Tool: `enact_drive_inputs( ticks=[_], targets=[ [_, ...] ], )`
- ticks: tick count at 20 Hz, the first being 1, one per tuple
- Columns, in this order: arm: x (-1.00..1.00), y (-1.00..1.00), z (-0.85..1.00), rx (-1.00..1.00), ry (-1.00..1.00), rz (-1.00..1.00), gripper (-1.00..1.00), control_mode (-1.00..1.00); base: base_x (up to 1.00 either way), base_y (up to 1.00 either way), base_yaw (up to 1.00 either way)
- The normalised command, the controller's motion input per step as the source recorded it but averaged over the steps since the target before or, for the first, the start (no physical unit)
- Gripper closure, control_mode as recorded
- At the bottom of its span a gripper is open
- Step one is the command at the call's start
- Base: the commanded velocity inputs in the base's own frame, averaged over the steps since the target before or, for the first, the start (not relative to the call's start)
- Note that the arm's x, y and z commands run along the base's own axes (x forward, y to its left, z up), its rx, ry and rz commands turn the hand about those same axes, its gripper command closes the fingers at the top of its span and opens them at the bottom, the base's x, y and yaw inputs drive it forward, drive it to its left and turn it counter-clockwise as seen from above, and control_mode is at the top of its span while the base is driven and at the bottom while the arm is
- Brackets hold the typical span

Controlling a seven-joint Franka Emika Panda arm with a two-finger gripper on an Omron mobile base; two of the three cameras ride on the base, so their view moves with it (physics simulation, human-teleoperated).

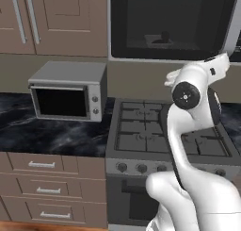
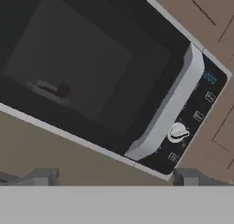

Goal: Place the tupperware containing the chicken drumstick and sweet potato meal in the microwave. Close the microwave door and press the start button to reheat the meal.

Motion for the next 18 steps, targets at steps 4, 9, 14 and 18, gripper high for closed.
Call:
enact_drive_inputs(
  ticks=[4, 9, 14, 18],
  targets=[
    [-0.29, -0.8, 0.01, 0.59, -0.1, -0.04, -1.0, -1.0, 0.0, 0.0, 0.0],
    [-0.29, -0.68, 0.0, 0.63, -0.07, 0.05, -1.0, -1.0, 0.0, 0.0, 0.0],
    [-0.2, -0.47, 0.0, 0.55, -0.1, 0.16, -1.0, -1.0, 0.0, 0.0, 0.0],
    [-0.01, -0.17, 0.0, 0.42, -0.16, 0.2, -1.0, -1.0, 0.0, 0.0, 0.0]
  ],
)
